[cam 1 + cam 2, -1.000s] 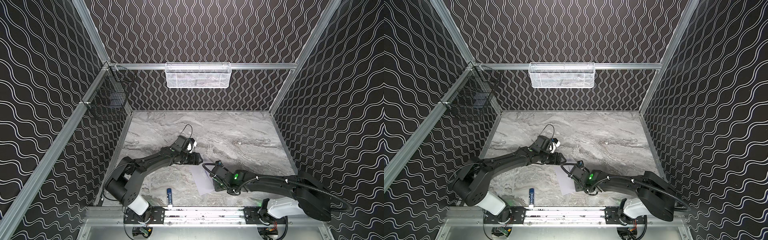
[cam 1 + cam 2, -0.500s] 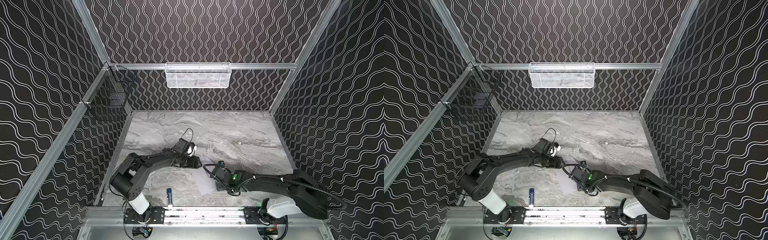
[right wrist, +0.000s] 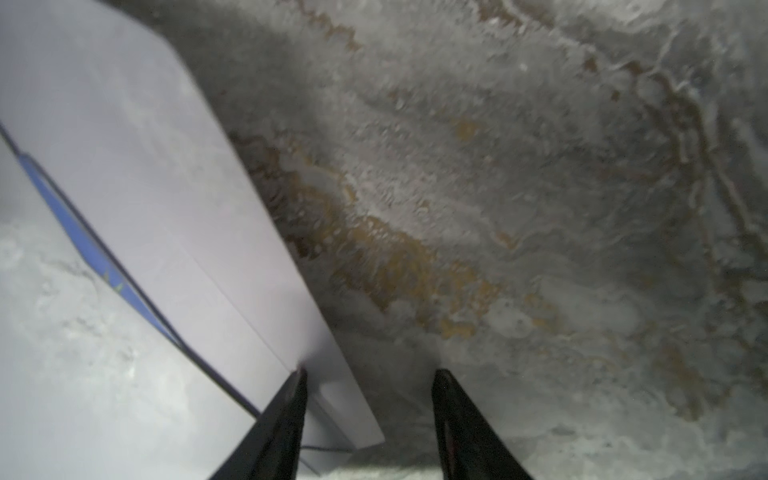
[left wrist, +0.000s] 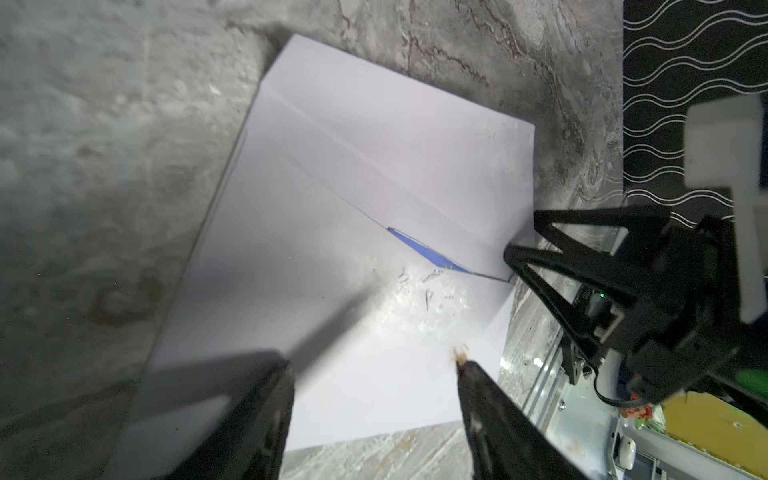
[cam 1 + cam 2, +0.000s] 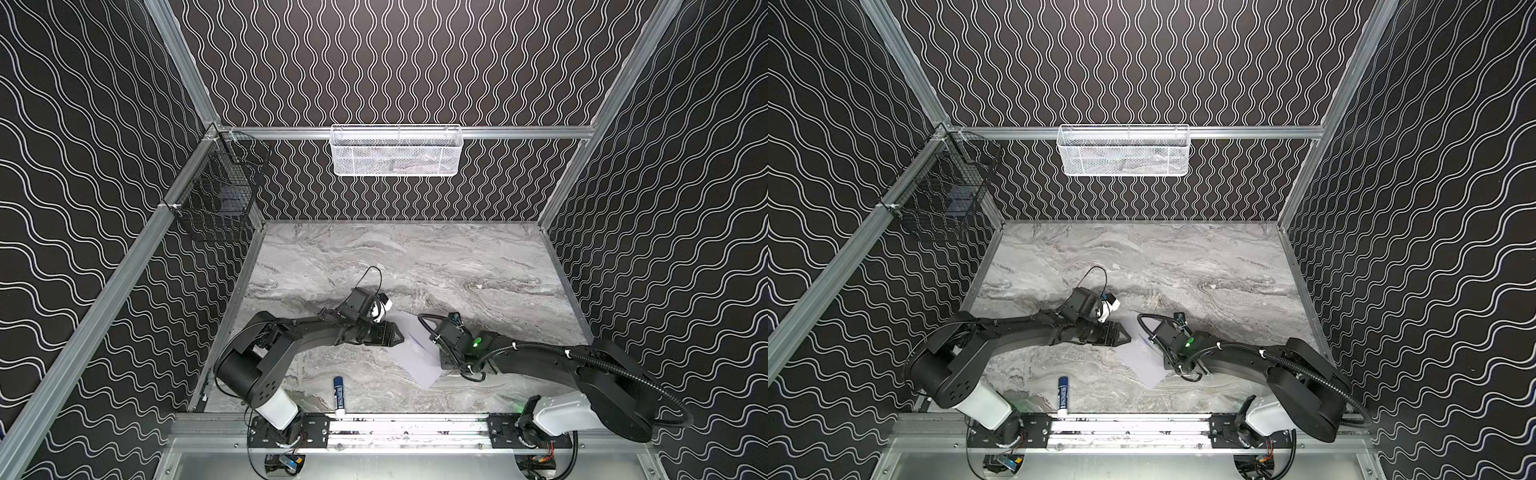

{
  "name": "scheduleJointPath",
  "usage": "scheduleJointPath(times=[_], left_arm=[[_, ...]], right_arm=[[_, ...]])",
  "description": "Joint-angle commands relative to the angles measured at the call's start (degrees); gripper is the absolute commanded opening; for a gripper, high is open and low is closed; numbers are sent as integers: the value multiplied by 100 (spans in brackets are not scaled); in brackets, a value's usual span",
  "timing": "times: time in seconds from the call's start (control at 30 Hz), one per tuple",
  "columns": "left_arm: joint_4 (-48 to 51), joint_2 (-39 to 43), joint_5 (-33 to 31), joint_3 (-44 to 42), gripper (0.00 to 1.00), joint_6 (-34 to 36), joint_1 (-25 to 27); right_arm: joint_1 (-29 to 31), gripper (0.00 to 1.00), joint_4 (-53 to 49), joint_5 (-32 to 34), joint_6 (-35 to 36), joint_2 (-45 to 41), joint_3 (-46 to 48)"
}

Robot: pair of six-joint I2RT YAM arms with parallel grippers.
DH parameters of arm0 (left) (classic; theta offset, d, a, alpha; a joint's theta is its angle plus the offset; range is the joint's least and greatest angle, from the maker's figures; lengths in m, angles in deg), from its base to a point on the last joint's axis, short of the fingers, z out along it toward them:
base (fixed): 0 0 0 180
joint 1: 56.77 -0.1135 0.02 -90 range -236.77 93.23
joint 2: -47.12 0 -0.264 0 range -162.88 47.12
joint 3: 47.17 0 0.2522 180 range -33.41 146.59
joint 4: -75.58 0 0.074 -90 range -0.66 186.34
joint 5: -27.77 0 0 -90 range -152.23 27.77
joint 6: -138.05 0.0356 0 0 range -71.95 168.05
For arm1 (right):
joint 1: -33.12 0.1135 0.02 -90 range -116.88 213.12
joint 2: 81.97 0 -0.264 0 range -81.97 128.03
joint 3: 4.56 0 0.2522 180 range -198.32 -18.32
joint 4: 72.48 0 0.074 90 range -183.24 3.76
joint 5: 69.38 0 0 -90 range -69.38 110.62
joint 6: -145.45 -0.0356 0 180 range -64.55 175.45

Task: Place the letter into the envelope and seal it

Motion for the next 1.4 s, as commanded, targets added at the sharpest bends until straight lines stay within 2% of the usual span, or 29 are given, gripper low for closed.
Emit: scheduleJointPath(times=[0.0,0.33,0.67,0.93,1.03,1.17,1.27,1.37], left_arm=[[217,75,-53,-195,68,-246,126],[-34,446,-162,-605,68,-691,585],[27,723,-242,-721,69,-763,668],[38,1188,-491,-326,69,-887,686],[246,1386,-607,-229,70,-815,686],[641,1614,-905,-280,71,-613,645],[1030,1480,-1067,-215,70,-358,494],[1219,1331,-1181,-158,70,-214,440]], right_arm=[[-240,53,173,69,339,-10,-47],[-825,52,553,-63,953,292,-248],[-1046,52,722,-160,1270,629,-552],[-1118,53,320,-217,1396,142,-999],[-1115,53,237,-555,1235,-143,-902],[-1106,53,391,-1450,733,-633,-445],[-1106,53,549,-1975,352,-935,-66],[-1106,53,633,-2212,133,-1093,212]])
